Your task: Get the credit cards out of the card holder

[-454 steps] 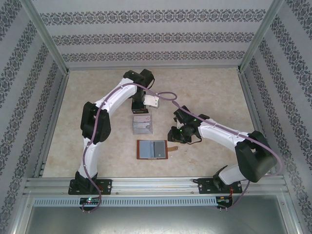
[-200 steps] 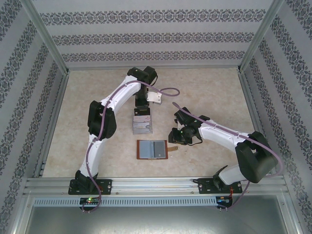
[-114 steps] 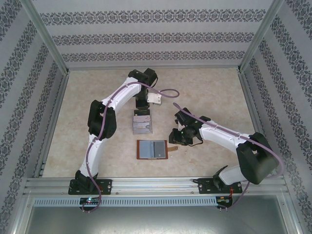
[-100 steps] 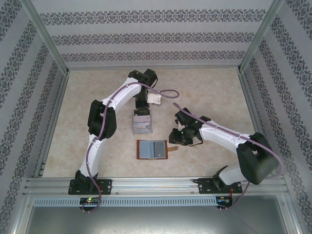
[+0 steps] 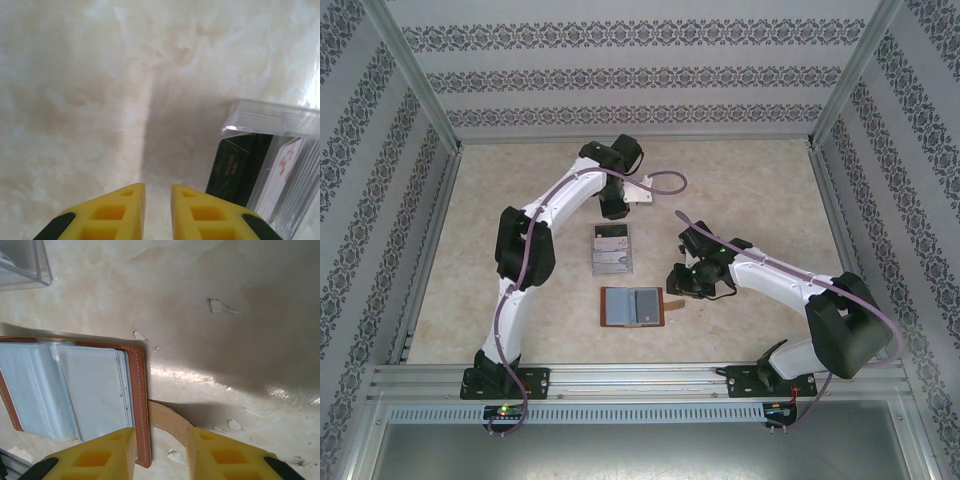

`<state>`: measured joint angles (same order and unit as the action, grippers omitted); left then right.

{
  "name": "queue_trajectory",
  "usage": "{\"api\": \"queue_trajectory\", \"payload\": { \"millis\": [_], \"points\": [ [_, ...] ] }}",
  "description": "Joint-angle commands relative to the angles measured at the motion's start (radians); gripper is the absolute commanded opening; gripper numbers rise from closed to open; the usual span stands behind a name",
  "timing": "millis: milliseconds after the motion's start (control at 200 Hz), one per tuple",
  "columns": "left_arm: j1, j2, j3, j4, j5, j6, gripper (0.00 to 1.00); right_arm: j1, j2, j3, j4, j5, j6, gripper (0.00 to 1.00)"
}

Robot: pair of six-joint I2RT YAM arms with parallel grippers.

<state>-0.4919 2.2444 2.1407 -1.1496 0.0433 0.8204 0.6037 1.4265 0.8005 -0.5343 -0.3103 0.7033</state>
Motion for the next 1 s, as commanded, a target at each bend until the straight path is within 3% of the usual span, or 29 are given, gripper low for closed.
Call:
{"api": "queue_trajectory", "payload": {
  "millis": [0,250,375,600,849,994],
  "points": [
    [-0.011,-0.08,-0.007,0.081,-0.005,-0.216,0.22,-0.009,0.009,0.011,0.0,0.022,-0.001,0.34],
    [-0.033,-0.224,-0.186,0.258,-0.142,-0.613,0.26,-0.009,0.062,0.03,-0.021,0.081,-0.036,0.34],
    [-0.027,-0.335,-0.303,0.342,-0.146,-0.783,0.31,-0.009,0.089,0.039,-0.039,0.103,-0.054,0.34],
    [0.008,-0.47,-0.444,0.417,-0.002,-0.924,0.38,0.002,0.095,0.008,-0.021,0.087,-0.048,0.34],
    [0.011,-0.541,-0.578,0.504,0.221,-1.067,0.33,0.037,0.069,-0.027,-0.001,0.087,-0.009,0.33],
    [0.01,-0.551,-0.621,0.495,0.278,-1.166,0.31,0.065,0.059,-0.034,0.003,0.095,0.015,0.28]
  ]
}}
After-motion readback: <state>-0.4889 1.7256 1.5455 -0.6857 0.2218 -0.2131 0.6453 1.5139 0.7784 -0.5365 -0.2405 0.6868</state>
